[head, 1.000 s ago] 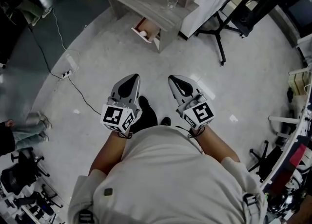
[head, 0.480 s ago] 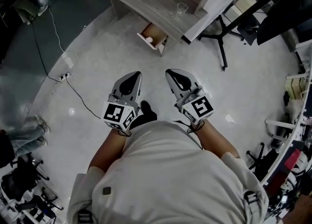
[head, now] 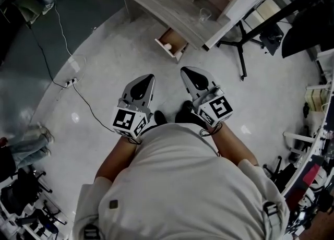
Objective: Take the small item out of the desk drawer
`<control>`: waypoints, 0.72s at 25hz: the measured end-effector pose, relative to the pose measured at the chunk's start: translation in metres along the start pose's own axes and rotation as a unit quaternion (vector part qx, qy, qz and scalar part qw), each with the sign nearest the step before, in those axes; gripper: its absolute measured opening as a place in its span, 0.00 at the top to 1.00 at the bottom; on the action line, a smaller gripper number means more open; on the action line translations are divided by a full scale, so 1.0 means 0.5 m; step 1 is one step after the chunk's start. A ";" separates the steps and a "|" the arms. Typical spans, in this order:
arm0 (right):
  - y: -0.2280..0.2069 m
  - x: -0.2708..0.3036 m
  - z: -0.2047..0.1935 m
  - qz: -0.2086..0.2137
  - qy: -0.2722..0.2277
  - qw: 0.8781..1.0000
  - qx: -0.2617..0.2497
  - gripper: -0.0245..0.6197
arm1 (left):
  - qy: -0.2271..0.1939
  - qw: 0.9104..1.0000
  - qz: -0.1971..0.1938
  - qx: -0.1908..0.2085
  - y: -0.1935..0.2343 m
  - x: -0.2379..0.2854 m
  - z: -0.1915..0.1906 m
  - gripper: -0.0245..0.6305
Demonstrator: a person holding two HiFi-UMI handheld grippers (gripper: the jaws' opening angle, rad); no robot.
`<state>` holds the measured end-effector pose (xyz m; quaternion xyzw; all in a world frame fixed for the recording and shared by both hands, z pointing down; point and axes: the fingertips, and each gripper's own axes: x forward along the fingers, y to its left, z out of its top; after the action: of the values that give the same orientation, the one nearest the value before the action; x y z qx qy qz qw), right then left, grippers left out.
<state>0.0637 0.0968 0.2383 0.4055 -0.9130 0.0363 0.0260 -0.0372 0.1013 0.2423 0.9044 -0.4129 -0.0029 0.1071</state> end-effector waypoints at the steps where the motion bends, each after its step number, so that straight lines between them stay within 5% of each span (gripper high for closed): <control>1: -0.006 0.011 -0.004 0.001 0.003 1.000 0.005 0.93 | -0.001 1.000 0.004 -0.001 0.011 0.001 0.002 0.94; 18: -0.181 0.213 -0.052 0.061 0.057 0.996 0.005 0.93 | 0.010 0.997 0.071 -0.019 0.161 0.131 0.001 0.94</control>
<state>0.0601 -0.0402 0.2765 0.3463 -0.9329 0.0652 0.0743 -0.0545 0.0010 0.2630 0.8706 -0.4750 0.0057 0.1278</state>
